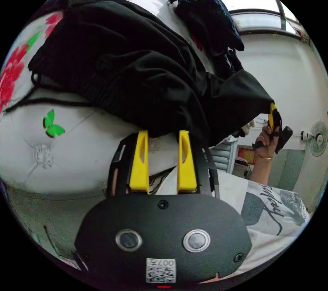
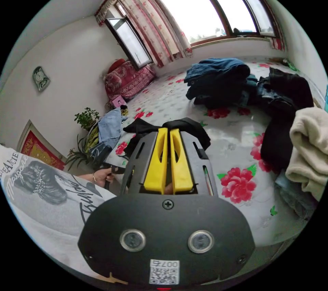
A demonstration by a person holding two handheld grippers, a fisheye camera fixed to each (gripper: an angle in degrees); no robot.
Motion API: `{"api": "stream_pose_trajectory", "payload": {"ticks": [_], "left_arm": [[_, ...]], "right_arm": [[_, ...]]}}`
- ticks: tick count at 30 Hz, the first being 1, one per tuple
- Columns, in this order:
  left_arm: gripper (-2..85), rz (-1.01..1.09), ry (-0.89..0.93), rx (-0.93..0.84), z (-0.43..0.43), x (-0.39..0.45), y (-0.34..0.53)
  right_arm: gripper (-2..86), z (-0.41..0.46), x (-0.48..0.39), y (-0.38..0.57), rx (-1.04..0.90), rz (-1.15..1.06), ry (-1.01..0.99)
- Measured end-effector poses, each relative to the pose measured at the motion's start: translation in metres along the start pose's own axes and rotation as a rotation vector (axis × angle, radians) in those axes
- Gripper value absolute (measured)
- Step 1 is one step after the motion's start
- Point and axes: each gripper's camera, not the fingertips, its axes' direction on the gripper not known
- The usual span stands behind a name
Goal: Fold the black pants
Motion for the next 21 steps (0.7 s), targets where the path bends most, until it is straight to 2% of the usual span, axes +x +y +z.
{"api": "stream_pose_trajectory", "payload": {"ticks": [3, 5, 7, 11, 13, 17, 18, 21], "left_arm": [[1.3, 0.061, -0.077, 0.006, -0.011, 0.003, -0.015], [0.2, 0.085, -0.008, 0.08, -0.037, 0.006, -0.017], [-0.5, 0.146, 0.055, 0.24, -0.095, 0.018, 0.0], [-0.9, 0.207, 0.017, 0.476, -0.211, 0.028, 0.061], [-0.9, 0.231, -0.016, 0.67, -0.288, 0.031, 0.123], [-1.0, 0.158, -0.219, 0.85, -0.355, 0.028, 0.202], [-1.0, 0.082, -0.276, 0.874, -0.362, 0.018, 0.219], [-1.0, -0.153, -0.261, 0.869, -0.355, -0.025, 0.248]], "right_arm": [[-0.3, -0.025, 0.004, -0.01, 0.054, 0.014, 0.059], [-0.3, -0.047, 0.003, -0.019, 0.097, 0.016, 0.094], [-0.3, -0.064, -0.002, -0.025, 0.134, -0.009, 0.127], [-0.1, -0.097, -0.025, -0.036, 0.245, -0.07, 0.138], [0.2, -0.1, -0.043, -0.041, 0.274, -0.12, 0.133], [2.5, -0.052, -0.076, -0.053, 0.151, -0.242, 0.027], [3.2, -0.04, -0.077, -0.053, 0.121, -0.238, 0.025], [6.0, 0.018, -0.067, -0.046, -0.092, -0.172, 0.041]]}}
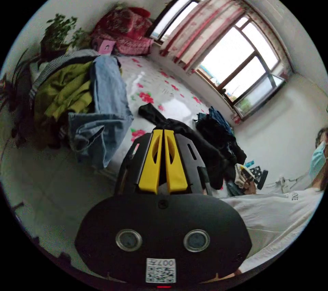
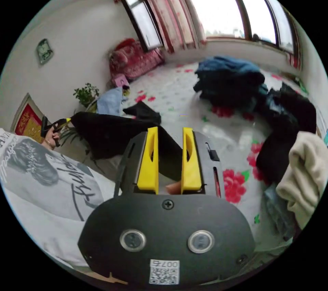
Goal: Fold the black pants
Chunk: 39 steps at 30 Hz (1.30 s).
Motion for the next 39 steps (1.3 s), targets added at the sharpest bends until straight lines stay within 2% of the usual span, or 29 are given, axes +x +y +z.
{"api": "stream_pose_trajectory", "payload": {"ticks": [1, 5, 11, 13, 16, 17, 20, 23, 26, 28, 29, 32, 35, 39], "left_arm": [[-1.0, -0.067, -0.034, -0.05, 0.008, -0.015, 0.013], [-1.0, -0.121, -0.088, -0.159, 0.035, -0.033, 0.048], [-1.0, -0.159, 0.029, -0.128, 0.04, -0.043, 0.044], [-1.0, -0.123, 0.039, -0.139, 0.049, -0.034, 0.033], [-1.0, -0.089, 0.094, -0.149, 0.069, -0.019, 0.014], [-1.0, -0.08, 0.112, -0.147, 0.073, -0.015, 0.01], [-1.0, 0.037, 0.189, -0.13, 0.079, 0.02, -0.015], [-1.0, 0.212, 0.225, -0.149, 0.067, 0.052, -0.021], [-0.9, 0.327, 0.255, -0.339, 0.081, 0.062, 0.002], [-0.9, 0.272, 0.273, -0.545, 0.12, 0.055, 0.036], [-0.8, 0.252, 0.282, -0.586, 0.13, 0.054, 0.044], [-0.2, 0.193, 0.25, -0.654, 0.163, 0.054, 0.071], [1.3, 0.131, 0.185, -0.586, 0.167, 0.048, 0.064], [5.5, 0.075, -0.024, -0.464, 0.166, 0.034, 0.039]], "right_arm": [[6.9, 0.02, 0.008, 0.008, -0.084, 0.042, 0.009], [8.9, 0.062, 0.032, 0.046, -0.284, 0.189, 0.082], [9.1, 0.106, 0.042, 0.041, -0.387, 0.188, 0.22], [8.6, 0.126, 0.048, 0.026, -0.391, 0.215, 0.204], [6.0, 0.179, 0.054, 0.011, -0.537, 0.238, 0.121], [4.5, 0.185, 0.049, 0.004, -0.532, 0.212, 0.174], [1.9, 0.173, 0.042, -0.022, -0.541, 0.137, 0.187], [1.4, 0.101, 0.04, -0.04, -0.371, 0.113, 0.321], [2.2, 0.033, 0.051, -0.031, -0.316, 0.216, 0.516], [3.1, 0.01, 0.065, -0.019, -0.351, 0.335, 0.609], [3.5, 0.003, 0.067, -0.015, -0.362, 0.378, 0.643], [4.6, 0.007, 0.05, -0.031, -0.28, 0.369, 0.602], [5.7, 0.058, 0.028, -0.074, -0.267, 0.271, 0.411], [6.9, 0.146, -0.01, -0.14, -0.314, 0.083, 0.212]]}}
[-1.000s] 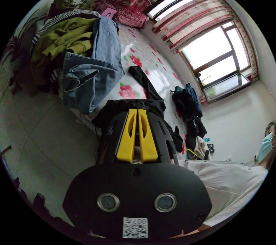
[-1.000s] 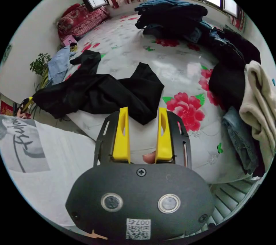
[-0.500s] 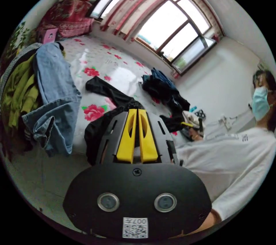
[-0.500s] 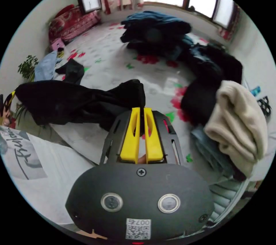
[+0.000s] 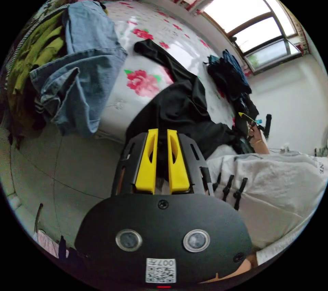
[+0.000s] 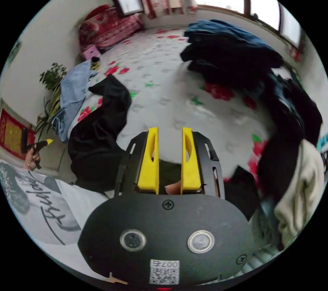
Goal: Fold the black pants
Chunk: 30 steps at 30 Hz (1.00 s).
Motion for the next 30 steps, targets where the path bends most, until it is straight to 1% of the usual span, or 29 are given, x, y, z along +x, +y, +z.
{"api": "stream_pose_trajectory", "payload": {"ticks": [2, 5, 7, 9, 10, 12, 14, 17, 19, 20, 21, 22, 25, 27, 29, 30], "left_arm": [[7.3, -0.025, -0.043, 0.009, 0.014, -0.004, -0.012], [10.3, -0.048, -0.061, -0.063, 0.061, -0.002, -0.03], [11.1, -0.048, -0.152, -0.144, 0.1, 0.007, -0.041], [10.1, -0.043, -0.222, -0.181, 0.12, 0.016, -0.047], [9.5, -0.029, -0.283, -0.172, 0.125, 0.023, -0.05], [9.0, 0.017, -0.344, -0.184, 0.13, 0.035, -0.054], [8.5, 0.043, -0.363, -0.191, 0.133, 0.042, -0.054], [5.7, 0.034, -0.365, -0.188, 0.133, 0.042, -0.054], [3.8, 0.018, -0.336, -0.193, 0.132, 0.039, -0.054], [3.2, 0.009, -0.331, -0.193, 0.132, 0.039, -0.055], [1.8, -0.007, -0.326, -0.196, 0.131, 0.038, -0.056], [0.7, -0.017, -0.326, -0.201, 0.13, 0.038, -0.057], [-0.6, -0.01, -0.347, -0.203, 0.128, 0.043, -0.062], [-0.8, -0.006, -0.359, -0.199, 0.123, 0.045, -0.069], [-0.9, 0.008, -0.356, -0.205, 0.119, 0.047, -0.083], [-0.9, 0.029, -0.359, -0.216, 0.12, 0.048, -0.093]], "right_arm": [[7.3, 0.039, -0.046, -0.057, -0.042, -0.142, -0.07], [7.6, 0.083, -0.105, -0.122, -0.105, -0.281, -0.142], [7.8, 0.103, -0.141, -0.156, -0.133, -0.362, -0.154], [8.1, 0.121, -0.177, -0.186, -0.154, -0.446, -0.135], [8.3, 0.132, -0.2, -0.202, -0.166, -0.505, -0.116], [8.5, 0.15, -0.233, -0.225, -0.187, -0.593, -0.087], [8.5, 0.175, -0.269, -0.248, -0.216, -0.682, -0.064], [8.2, 0.216, -0.298, -0.271, -0.275, -0.73, -0.018], [7.3, 0.244, -0.304, -0.28, -0.314, -0.706, 0.049], [5.4, 0.26, -0.301, -0.284, -0.36, -0.676, 0.057], [4.5, 0.255, -0.297, -0.287, -0.304, -0.652, -0.024], [2.8, 0.257, -0.287, -0.292, -0.291, -0.575, -0.1], [0.6, 0.253, -0.269, -0.287, -0.279, -0.576, -0.07], [0.2, 0.232, -0.239, -0.28, -0.181, -0.526, -0.035], [0.0, 0.189, -0.158, -0.265, -0.052, -0.275, 0.001], [-0.1, 0.176, -0.134, -0.257, -0.02, -0.209, 0.003]]}}
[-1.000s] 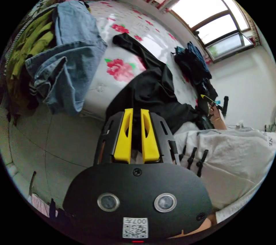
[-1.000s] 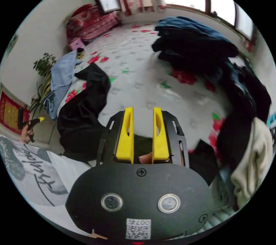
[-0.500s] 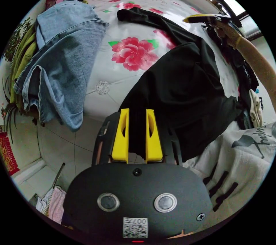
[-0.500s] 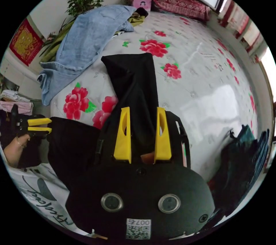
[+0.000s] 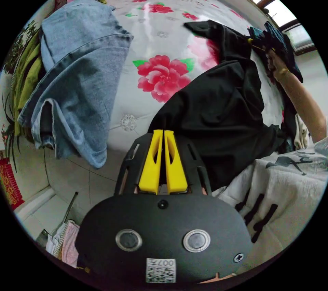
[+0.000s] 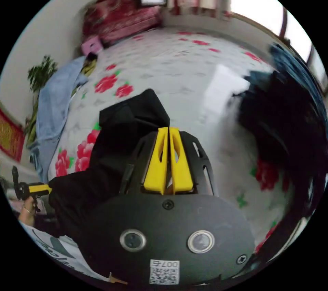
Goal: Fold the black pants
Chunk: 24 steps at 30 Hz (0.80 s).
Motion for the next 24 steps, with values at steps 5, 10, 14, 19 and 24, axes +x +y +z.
{"api": "stream_pose_trajectory", "payload": {"ticks": [5, 10, 14, 19, 24], "left_arm": [[-0.9, 0.136, -0.059, -0.013, -0.003, 0.015, -0.049], [-1.0, 0.244, -0.122, 0.022, -0.017, 0.029, -0.105], [-1.0, 0.293, -0.212, 0.085, -0.042, 0.03, -0.136], [-0.9, 0.215, -0.345, 0.045, -0.04, -0.002, -0.167], [-0.8, 0.056, -0.216, 0.091, -0.065, -0.052, -0.13]], "right_arm": [[0.1, -0.1, 0.166, 0.169, 0.048, 0.487, 0.178], [1.5, -0.13, 0.198, 0.293, -0.123, 0.643, 0.156], [2.9, -0.15, 0.19, 0.316, -0.047, 0.583, 0.222], [4.2, -0.13, 0.2, 0.282, -0.04, 0.429, 0.231], [5.8, -0.089, 0.227, 0.248, -0.107, 0.353, 0.325]]}}
